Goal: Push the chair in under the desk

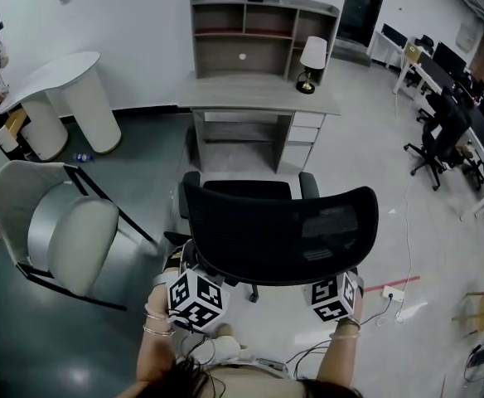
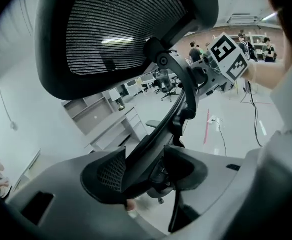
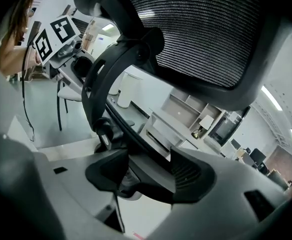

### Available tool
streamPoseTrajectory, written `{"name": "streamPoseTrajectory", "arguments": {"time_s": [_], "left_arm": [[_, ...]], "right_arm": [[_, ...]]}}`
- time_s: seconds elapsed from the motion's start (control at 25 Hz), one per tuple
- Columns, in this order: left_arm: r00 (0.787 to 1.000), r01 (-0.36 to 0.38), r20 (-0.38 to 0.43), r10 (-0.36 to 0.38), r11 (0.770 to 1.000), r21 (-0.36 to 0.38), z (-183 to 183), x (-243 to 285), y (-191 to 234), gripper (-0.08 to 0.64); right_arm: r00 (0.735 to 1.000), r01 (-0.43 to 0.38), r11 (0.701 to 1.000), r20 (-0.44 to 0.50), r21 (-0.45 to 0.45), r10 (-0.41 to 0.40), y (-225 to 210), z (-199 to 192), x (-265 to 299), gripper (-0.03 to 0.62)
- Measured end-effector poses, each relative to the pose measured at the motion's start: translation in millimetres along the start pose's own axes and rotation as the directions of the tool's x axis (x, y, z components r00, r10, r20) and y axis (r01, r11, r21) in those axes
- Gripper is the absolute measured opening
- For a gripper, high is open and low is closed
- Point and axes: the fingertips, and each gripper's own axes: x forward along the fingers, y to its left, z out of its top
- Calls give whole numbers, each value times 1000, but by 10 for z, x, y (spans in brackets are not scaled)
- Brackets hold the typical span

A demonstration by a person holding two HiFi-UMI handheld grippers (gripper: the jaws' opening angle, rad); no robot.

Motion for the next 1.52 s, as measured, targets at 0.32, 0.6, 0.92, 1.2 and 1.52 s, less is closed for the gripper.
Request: {"name": "streamPoseTrajectory", "arguments": {"time_s": [0.32, 0.6, 0.92, 1.2, 1.52], "left_arm": [[1000, 7, 15, -8, 998, 56, 31, 112, 103, 235], [999, 29, 20, -30, 996, 79, 56, 182, 160, 236], [1000, 22, 12, -23, 999, 48, 126, 317, 237, 236], [1000, 21, -10, -21, 1000, 4, 175, 428, 324, 236], [1000, -1, -31, 0, 999, -34, 242, 525, 433, 235]], "right_arm": [[1000, 11, 1000, -20, 15, -11, -75, 25, 92, 253], [1000, 11, 1000, -7, 19, -11, -139, 41, 181, 255], [1000, 5, 1000, 6, 5, -5, -264, 58, 302, 253], [999, -12, 1000, 38, -21, 12, -371, 121, 430, 253], [997, -23, 999, 71, -47, 26, -492, 174, 569, 253]]}}
